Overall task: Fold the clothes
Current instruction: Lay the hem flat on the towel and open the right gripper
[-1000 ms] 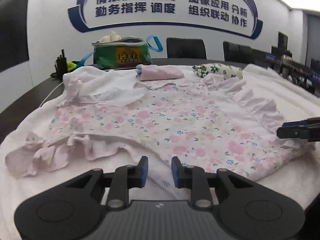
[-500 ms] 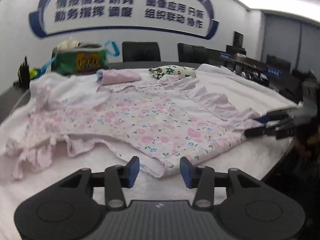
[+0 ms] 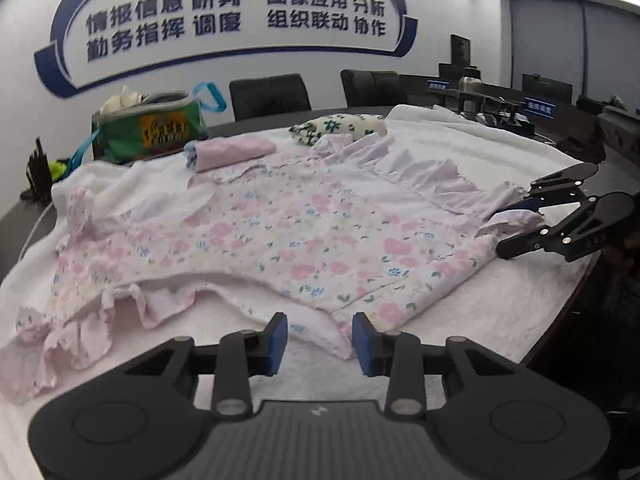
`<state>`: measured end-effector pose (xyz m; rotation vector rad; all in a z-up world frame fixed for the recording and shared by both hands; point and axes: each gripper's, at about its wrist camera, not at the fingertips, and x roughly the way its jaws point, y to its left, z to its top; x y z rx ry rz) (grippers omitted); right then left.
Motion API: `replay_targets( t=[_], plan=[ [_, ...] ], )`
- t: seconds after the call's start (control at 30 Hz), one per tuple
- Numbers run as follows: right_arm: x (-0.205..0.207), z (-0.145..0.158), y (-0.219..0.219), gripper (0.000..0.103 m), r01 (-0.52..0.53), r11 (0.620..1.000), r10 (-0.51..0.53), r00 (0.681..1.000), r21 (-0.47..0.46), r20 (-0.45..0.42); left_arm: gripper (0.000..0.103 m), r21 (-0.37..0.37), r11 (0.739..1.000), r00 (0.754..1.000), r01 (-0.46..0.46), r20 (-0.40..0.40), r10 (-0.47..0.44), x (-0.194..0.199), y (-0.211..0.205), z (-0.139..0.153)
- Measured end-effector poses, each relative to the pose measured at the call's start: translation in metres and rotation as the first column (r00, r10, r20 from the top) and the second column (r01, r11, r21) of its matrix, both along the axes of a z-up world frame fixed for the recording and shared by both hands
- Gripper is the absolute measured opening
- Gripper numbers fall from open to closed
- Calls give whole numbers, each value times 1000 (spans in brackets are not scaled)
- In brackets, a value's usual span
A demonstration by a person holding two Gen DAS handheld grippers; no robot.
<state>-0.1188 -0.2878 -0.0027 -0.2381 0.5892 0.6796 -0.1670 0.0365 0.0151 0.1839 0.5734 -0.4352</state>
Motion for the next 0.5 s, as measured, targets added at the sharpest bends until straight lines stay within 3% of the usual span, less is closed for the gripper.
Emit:
replay_targets(
  t=[0.13,0.3,0.4,0.47,0.5],
  plan=[
    [1,3,-2,52,-11,1000,11,1000,-7,-1,34,-11,999,999,43,26,-43,-3,5,5],
    [-5,6,-6,52,-46,999,46,999,-8,5,39,-5,991,991,136,-7,-136,-2,0,5],
    [-7,6,-15,52,-46,999,46,999,8,-7,37,37,989,990,141,-25,-140,2,-7,2],
    [-8,4,-21,51,-42,999,42,999,9,-14,15,58,987,989,147,-42,-145,5,-10,-2],
    [-7,3,-23,51,-39,999,39,999,9,-18,13,57,987,988,150,-52,-147,7,-10,-2]
  ],
)
